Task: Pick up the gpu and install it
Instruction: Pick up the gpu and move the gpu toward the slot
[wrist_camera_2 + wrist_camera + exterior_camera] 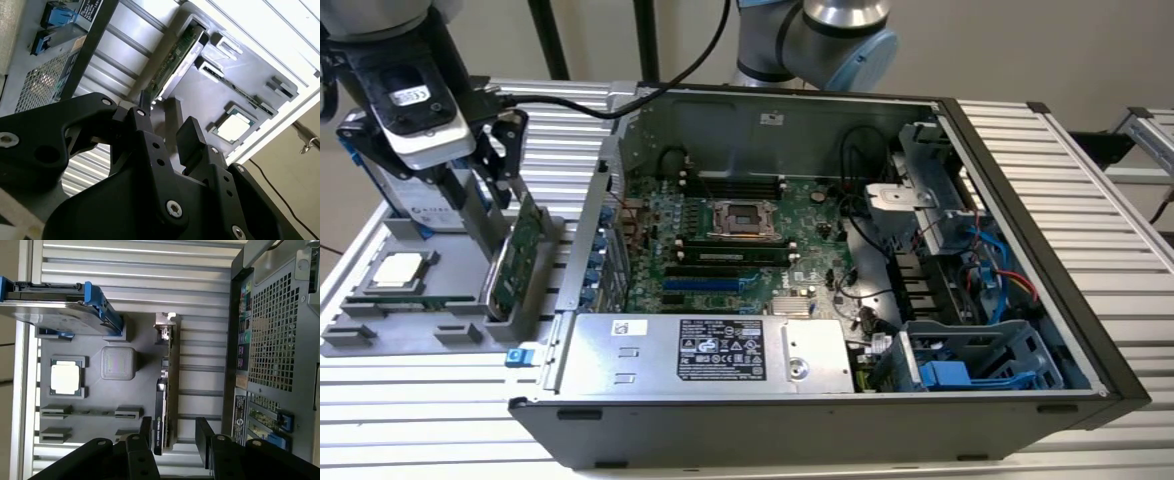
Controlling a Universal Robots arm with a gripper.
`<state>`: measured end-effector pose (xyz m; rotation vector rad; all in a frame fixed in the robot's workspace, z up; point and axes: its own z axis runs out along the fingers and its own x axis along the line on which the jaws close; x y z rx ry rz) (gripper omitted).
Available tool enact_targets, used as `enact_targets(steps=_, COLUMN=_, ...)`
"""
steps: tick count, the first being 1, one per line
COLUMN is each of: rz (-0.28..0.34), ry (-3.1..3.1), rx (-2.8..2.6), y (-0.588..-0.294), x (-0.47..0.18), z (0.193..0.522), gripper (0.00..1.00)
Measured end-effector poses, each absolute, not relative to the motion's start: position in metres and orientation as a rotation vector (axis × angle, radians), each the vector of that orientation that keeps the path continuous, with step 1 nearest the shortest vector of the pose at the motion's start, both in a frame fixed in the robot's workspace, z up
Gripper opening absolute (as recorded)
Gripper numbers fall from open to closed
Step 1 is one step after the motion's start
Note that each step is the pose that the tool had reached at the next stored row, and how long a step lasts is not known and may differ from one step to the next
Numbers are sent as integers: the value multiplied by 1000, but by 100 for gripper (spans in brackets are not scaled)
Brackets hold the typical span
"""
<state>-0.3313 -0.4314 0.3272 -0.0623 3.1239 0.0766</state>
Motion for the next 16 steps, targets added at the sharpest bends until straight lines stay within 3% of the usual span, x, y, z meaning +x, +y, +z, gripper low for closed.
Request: enact_targets(steps=16, rz=76, ry=3124, rx=-62, y=-431, x=-331, z=316, gripper=100)
